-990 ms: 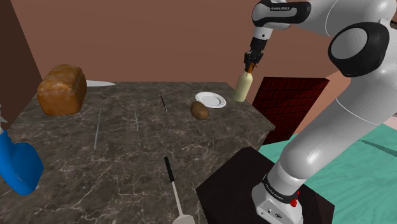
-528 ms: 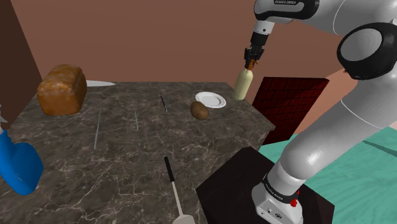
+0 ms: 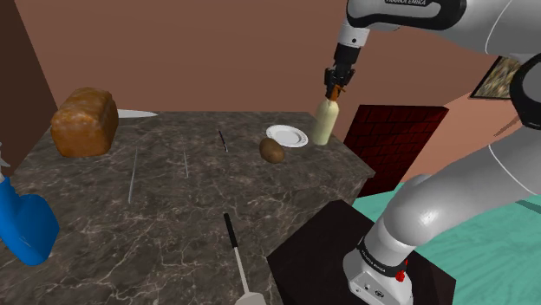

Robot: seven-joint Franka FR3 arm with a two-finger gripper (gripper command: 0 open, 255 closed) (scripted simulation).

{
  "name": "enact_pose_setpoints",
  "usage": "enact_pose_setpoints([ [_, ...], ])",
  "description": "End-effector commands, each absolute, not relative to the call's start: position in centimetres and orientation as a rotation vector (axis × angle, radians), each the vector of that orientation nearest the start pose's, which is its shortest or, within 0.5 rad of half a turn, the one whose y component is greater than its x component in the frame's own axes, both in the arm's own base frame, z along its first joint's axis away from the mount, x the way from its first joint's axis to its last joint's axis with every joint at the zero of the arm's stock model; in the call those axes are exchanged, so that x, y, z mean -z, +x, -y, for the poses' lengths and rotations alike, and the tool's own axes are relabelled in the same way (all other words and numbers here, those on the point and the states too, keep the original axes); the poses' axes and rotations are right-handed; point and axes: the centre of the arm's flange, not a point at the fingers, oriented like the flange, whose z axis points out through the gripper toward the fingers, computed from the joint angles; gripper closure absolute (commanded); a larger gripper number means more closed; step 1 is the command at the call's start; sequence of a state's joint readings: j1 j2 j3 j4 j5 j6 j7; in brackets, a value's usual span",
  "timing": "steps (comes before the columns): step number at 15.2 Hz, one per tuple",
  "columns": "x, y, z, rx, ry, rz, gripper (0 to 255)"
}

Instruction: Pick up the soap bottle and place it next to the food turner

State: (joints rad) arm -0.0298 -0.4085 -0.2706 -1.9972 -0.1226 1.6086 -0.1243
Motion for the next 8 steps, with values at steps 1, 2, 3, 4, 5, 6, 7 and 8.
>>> enact_pose_setpoints([
  [1, -61.8, 39.5, 13.4, 0.005, -3.151, -0.241, 255],
  [2, -61.8, 39.2, 12.2, 0.005, -3.151, -0.241, 255],
  [3, -61.8, 38.9, 10.9, 0.005, -3.151, -0.241, 255],
  [4, -61.8, 38.6, 9.6, 0.005, -3.151, -0.241, 255],
  [5, -61.8, 38.3, 8.3, 0.005, -3.151, -0.241, 255],
  [6, -61.8, 37.9, 7.0, 0.005, -3.151, -0.241, 255],
  [7, -61.8, 37.6, 5.7, 0.005, -3.151, -0.241, 255],
  [8, -61.8, 37.3, 4.5, 0.005, -3.151, -0.241, 255],
])
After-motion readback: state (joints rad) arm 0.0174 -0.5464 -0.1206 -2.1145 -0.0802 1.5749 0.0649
